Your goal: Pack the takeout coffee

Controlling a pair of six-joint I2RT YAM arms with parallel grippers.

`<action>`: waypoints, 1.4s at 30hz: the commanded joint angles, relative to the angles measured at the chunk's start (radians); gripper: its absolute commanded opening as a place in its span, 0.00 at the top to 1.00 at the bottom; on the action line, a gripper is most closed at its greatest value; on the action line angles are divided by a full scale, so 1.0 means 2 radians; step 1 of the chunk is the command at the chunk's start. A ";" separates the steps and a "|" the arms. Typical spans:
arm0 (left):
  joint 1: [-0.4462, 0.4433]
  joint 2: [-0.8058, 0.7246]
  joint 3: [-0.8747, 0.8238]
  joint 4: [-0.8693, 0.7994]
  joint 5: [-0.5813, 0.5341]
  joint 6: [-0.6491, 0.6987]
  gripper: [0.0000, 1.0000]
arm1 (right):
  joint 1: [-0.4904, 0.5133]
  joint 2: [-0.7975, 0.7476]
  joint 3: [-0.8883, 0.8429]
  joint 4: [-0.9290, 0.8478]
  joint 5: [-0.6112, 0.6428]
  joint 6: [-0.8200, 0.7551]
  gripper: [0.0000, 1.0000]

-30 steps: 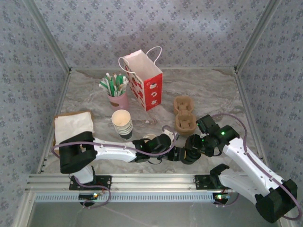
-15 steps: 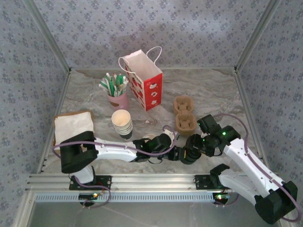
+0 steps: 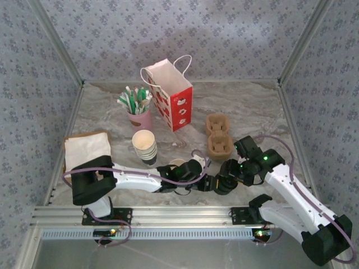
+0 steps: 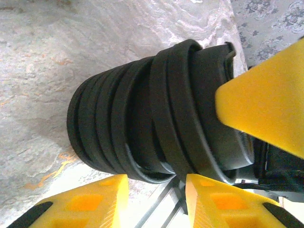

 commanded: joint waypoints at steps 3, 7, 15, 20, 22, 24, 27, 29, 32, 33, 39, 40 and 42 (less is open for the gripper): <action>0.003 -0.009 -0.005 -0.002 -0.003 -0.003 0.63 | -0.003 -0.009 -0.001 -0.002 -0.017 -0.004 0.30; 0.002 -0.011 -0.005 0.003 -0.001 -0.004 0.60 | -0.004 -0.008 -0.003 -0.004 -0.017 -0.004 0.30; 0.001 -0.037 -0.002 -0.015 -0.002 0.002 0.56 | -0.004 -0.011 0.014 -0.022 0.003 -0.005 0.31; -0.006 -0.071 0.027 -0.066 -0.011 0.027 0.44 | -0.002 -0.011 0.045 -0.047 0.044 -0.008 0.31; -0.006 -0.087 0.036 -0.081 -0.015 0.036 0.39 | -0.001 -0.011 0.057 -0.055 0.052 -0.011 0.31; -0.006 -0.100 0.051 -0.099 -0.015 0.048 0.35 | 0.000 -0.009 0.068 -0.060 0.059 -0.014 0.31; -0.006 -0.122 0.077 -0.145 -0.023 0.072 0.26 | 0.007 -0.005 0.086 -0.065 0.067 -0.016 0.31; -0.006 -0.146 0.088 -0.182 -0.038 0.088 0.20 | 0.016 -0.004 0.097 -0.066 0.070 -0.015 0.31; -0.002 -0.187 0.100 -0.248 -0.066 0.110 0.13 | 0.029 0.001 0.112 -0.063 0.076 -0.015 0.32; 0.001 -0.202 0.102 -0.271 -0.076 0.116 0.10 | 0.036 0.005 0.118 -0.062 0.078 -0.014 0.31; 0.034 -0.279 0.105 -0.378 -0.108 0.139 0.00 | 0.094 0.040 0.154 -0.045 0.100 -0.015 0.32; 0.039 -0.291 0.104 -0.391 -0.114 0.141 0.01 | 0.104 0.045 0.160 -0.040 0.103 -0.019 0.32; 0.052 -0.318 0.100 -0.416 -0.121 0.142 0.01 | 0.130 0.058 0.169 -0.025 0.107 -0.025 0.32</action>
